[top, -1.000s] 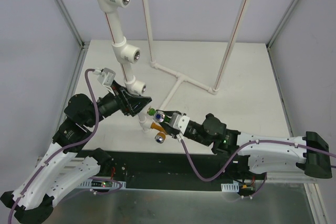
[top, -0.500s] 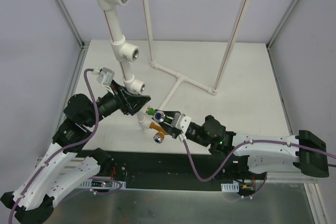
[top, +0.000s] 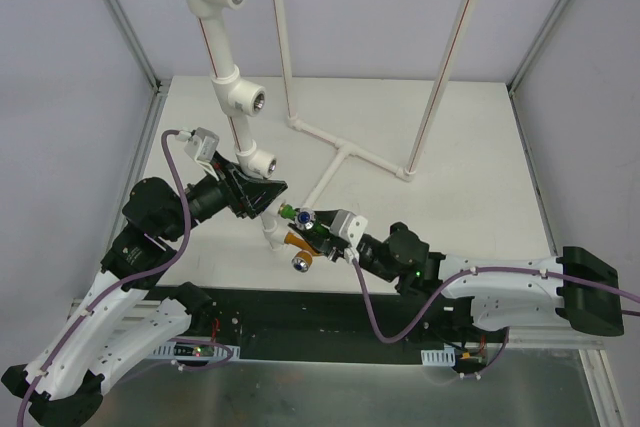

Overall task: Install the water faucets
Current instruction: Install the water faucet onto the adaptor.

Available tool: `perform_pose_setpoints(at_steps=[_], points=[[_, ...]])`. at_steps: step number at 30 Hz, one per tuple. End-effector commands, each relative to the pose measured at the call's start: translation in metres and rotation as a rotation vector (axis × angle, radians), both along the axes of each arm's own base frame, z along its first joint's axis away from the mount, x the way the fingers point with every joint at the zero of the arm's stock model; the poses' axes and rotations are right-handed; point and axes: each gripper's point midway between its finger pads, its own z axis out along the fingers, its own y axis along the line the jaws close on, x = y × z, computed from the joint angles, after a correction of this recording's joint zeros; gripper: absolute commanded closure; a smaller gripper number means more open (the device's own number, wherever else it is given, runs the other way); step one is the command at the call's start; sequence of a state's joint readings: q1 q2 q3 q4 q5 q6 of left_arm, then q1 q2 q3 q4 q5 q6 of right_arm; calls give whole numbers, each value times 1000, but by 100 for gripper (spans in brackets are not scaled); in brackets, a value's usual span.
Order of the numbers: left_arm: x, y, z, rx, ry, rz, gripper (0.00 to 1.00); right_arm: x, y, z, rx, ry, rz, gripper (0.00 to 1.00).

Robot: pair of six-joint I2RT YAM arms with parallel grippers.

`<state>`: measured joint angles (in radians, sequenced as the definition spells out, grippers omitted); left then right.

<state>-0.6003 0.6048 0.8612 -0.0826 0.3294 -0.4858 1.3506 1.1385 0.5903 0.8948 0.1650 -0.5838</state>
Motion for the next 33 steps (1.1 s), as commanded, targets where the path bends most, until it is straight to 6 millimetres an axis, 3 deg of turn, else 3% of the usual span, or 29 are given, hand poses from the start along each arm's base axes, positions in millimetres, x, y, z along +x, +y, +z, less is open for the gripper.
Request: perform_pose_setpoints(at_steps=[1, 19, 33], points=[[-16, -16, 11, -76, 76, -113, 48, -6, 4, -5, 55, 114, 30, 100], [-15, -16, 11, -84, 71, -112, 48, -21, 10, 7, 233, 429, 127, 100], [-14, -18, 10, -90, 72, -114, 48, -22, 17, 26, 500, 860, 185, 100]])
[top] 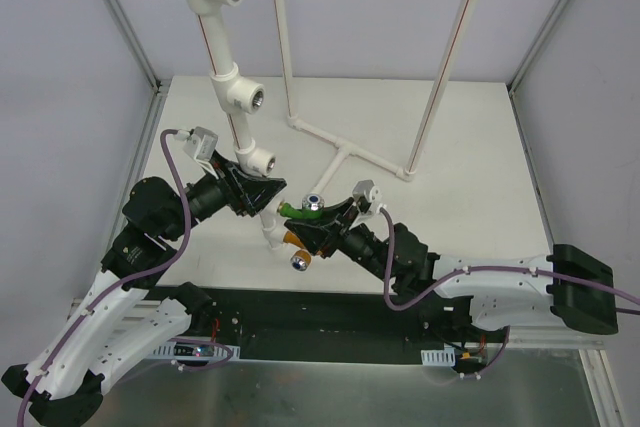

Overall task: Install the water faucets
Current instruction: Install the water faucet onto the adaptor.

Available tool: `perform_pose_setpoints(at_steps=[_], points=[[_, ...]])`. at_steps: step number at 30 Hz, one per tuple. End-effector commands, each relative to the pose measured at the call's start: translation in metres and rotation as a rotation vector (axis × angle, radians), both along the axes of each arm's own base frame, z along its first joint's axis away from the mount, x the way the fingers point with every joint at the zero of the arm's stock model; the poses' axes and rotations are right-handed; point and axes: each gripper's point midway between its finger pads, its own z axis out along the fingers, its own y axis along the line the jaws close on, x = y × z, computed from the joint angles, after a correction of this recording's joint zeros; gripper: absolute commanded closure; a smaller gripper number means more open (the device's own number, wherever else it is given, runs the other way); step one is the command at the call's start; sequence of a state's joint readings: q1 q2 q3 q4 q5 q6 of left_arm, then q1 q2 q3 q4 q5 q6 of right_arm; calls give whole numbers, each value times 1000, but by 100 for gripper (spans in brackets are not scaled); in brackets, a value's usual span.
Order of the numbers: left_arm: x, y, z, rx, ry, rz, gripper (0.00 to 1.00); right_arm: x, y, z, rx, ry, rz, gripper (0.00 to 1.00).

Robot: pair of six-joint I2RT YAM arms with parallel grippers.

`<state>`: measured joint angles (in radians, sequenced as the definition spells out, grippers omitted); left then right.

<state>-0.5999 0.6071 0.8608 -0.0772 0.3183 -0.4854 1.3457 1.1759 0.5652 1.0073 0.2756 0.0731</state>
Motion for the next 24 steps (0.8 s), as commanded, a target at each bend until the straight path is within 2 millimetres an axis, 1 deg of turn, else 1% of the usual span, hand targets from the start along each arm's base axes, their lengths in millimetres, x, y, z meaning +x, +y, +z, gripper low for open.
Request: perform_pose_setpoints(at_steps=[1, 8, 12, 14, 15, 21, 24], points=[[-16, -18, 10, -90, 72, -122, 49, -17, 11, 25, 222, 285, 118, 100], [-15, -19, 8, -89, 79, -122, 49, -23, 8, 46, 357, 453, 176, 100], [-15, -19, 5, -89, 91, -122, 49, -26, 4, 55, 393, 495, 179, 100], [-15, -20, 4, -89, 94, -122, 49, -28, 4, 57, 405, 531, 180, 100], [-14, -19, 10, -104, 71, -122, 49, -29, 4, 57, 411, 546, 183, 100], [-13, -21, 9, -107, 78, -125, 51, -40, 9, 61, 444, 678, 195, 100], [-11, -22, 7, -107, 85, -124, 51, -42, 8, 63, 477, 742, 200, 100]])
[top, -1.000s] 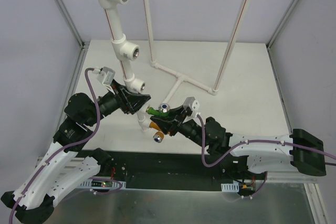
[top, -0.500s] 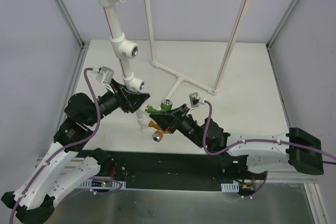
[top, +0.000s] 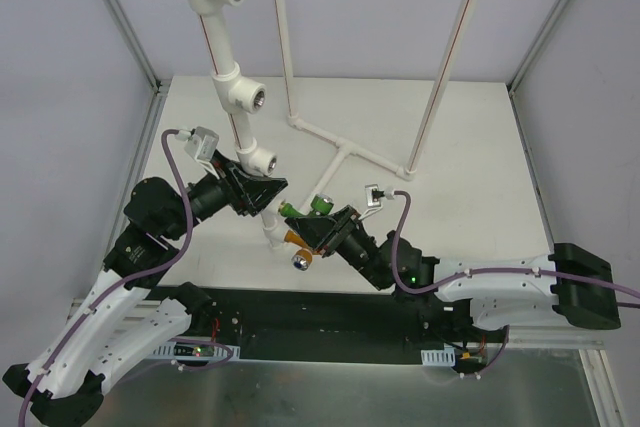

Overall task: Install the water faucets
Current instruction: Install the water faucet onto the adaptor.

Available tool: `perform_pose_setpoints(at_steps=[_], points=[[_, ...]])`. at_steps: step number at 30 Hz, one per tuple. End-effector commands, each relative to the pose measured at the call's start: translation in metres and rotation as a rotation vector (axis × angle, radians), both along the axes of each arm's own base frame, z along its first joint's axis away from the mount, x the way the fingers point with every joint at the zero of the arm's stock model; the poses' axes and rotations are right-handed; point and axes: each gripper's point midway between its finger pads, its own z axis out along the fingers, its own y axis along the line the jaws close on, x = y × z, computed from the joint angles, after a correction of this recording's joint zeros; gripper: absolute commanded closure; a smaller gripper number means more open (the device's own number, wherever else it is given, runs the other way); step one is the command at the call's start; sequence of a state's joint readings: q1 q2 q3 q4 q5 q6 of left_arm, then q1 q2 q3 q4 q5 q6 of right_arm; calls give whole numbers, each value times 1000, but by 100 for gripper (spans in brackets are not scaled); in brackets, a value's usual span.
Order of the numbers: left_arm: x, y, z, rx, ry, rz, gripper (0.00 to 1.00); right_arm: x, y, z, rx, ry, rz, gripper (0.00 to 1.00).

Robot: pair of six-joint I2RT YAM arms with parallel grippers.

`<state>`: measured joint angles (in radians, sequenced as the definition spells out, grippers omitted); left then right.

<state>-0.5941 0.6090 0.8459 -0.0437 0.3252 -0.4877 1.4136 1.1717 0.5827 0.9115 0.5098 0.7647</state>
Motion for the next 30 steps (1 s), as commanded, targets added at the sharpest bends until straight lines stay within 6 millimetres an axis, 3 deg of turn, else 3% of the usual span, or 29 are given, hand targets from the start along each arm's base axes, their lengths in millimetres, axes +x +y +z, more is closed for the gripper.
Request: perform_pose_setpoints(at_steps=[1, 18, 30], points=[[-13, -21, 7, -96, 95, -124, 51, -35, 7, 61, 228, 107, 160, 100], [-12, -23, 7, -112, 96, -124, 53, -36, -7, 87, 444, 344, 223, 100], [-9, -23, 11, -118, 79, -122, 54, -20, -26, 93, 638, 663, 228, 100]])
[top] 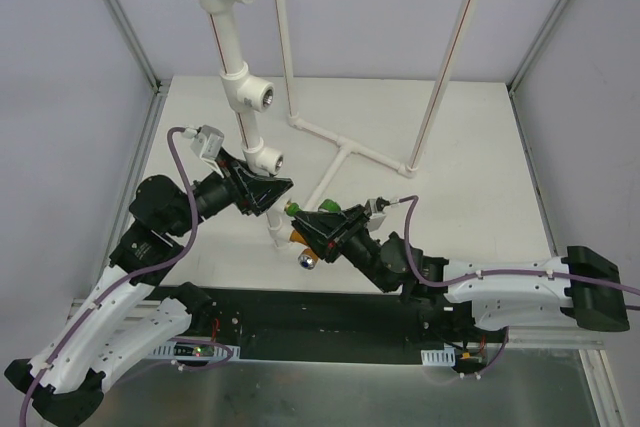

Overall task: Install the water faucets
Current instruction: Install the water faucet onto the adaptor.

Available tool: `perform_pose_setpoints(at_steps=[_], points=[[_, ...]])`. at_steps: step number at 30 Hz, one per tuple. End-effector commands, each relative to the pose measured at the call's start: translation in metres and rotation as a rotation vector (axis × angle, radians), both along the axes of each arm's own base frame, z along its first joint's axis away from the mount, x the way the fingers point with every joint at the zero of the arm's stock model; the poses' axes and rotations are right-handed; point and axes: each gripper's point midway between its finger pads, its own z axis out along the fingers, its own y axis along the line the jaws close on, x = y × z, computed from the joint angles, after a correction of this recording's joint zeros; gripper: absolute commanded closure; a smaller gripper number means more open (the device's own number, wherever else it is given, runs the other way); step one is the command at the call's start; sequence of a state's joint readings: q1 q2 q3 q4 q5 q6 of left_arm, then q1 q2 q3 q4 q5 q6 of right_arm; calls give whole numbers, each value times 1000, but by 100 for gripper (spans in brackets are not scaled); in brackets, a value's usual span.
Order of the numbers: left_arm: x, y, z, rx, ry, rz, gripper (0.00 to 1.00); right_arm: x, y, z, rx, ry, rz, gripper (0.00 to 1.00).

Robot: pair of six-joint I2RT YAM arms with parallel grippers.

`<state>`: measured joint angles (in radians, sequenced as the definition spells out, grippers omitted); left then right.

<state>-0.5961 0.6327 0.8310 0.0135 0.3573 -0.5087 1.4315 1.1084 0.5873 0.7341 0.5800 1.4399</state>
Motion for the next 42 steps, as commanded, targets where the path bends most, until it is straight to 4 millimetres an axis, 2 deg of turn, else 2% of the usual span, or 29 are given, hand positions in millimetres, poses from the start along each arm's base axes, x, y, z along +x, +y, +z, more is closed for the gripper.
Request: perform_pose_setpoints(at_steps=[1, 14, 32, 35, 39, 40, 42], points=[[-11, -15, 11, -97, 77, -88, 54, -18, -16, 82, 349, 120, 116, 100], [-11, -13, 7, -93, 74, -80, 55, -14, -25, 66, 346, 170, 95, 100], [-7, -9, 7, -93, 61, -44, 59, -22, -37, 54, 270, 102, 114, 100], [-7, -9, 7, -91, 63, -44, 59, -27, -36, 48, 117, -69, 103, 100], [-8, -10, 6, -90, 73, -48, 60, -31, -34, 23, -359, -590, 81, 100], [-8, -10, 5, -89, 80, -51, 61, -17, -44, 1, -627, -898, 8, 100], [-8, -11, 4, -86, 83, -54, 64, 0, -54, -15, -814, -1049, -61, 100]])
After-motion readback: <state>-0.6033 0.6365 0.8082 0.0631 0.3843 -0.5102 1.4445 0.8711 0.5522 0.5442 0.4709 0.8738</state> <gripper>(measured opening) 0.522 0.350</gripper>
